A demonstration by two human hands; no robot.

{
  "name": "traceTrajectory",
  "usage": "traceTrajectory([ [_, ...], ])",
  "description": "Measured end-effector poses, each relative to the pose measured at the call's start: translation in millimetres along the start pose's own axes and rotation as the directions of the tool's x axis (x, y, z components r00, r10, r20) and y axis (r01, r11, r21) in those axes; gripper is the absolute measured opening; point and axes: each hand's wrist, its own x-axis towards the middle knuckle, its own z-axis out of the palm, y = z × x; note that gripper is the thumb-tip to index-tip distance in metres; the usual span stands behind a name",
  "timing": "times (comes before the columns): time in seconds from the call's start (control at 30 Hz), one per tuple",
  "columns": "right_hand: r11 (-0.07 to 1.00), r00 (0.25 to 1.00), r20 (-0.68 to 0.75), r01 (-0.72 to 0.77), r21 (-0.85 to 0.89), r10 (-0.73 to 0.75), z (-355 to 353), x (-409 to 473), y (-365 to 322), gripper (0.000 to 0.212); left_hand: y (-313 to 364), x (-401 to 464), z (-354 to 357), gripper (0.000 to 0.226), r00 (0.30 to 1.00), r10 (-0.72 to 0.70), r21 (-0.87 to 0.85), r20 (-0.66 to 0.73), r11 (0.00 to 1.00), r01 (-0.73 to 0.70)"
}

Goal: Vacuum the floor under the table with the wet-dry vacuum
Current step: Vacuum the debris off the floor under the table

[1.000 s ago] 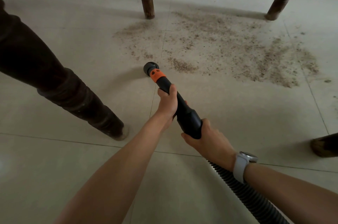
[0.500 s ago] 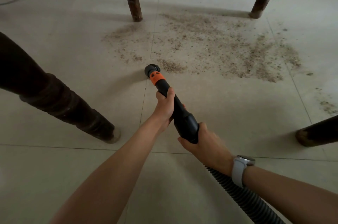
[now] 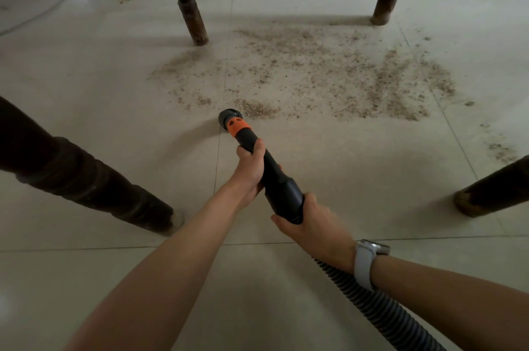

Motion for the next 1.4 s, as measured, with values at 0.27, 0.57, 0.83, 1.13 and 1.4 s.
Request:
traceTrajectory([
  [0.27, 0.998, 1.0, 0.015, -0.01, 0.055, 0.009, -11.9, 3.5, 12.3, 0.044, 2.9, -0.2, 19.7, 0.049, 1.0, -0.005, 0.02, 0.02, 1.0, 0.005],
  [0.57, 0.999, 0.999, -0.022, -0.023, 0.04, 0.024, -19.8, -1.7, 23.8, 0.044, -6.8, -0.5, 34.2, 0.049, 1.0, 0.009, 0.031, 0.023, 0.999, -0.009],
  [0.83, 1.0, 0.999, -0.046, 0.003, 0.023, -0.002, -23.5, -9.1, 30.4, 0.053, -15.3, -1.2, 40.1, 0.047, 0.999, 0.023, 0.029, 0.022, 0.999, -0.024],
  [1.13, 0.999, 0.999, -0.05, -0.001, 0.043, 0.003, -27.0, -13.1, 32.9, 0.052, -16.0, -3.7, 44.2, 0.05, 0.999, 0.018, 0.027, 0.03, 0.999, -0.019],
  [1.4, 0.999, 0.996, -0.083, -0.005, 0.053, 0.009, -31.4, -14.9, 41.3, 0.05, -18.0, -4.9, 55.5, 0.047, 0.999, 0.02, 0.044, 0.05, 0.999, -0.022],
])
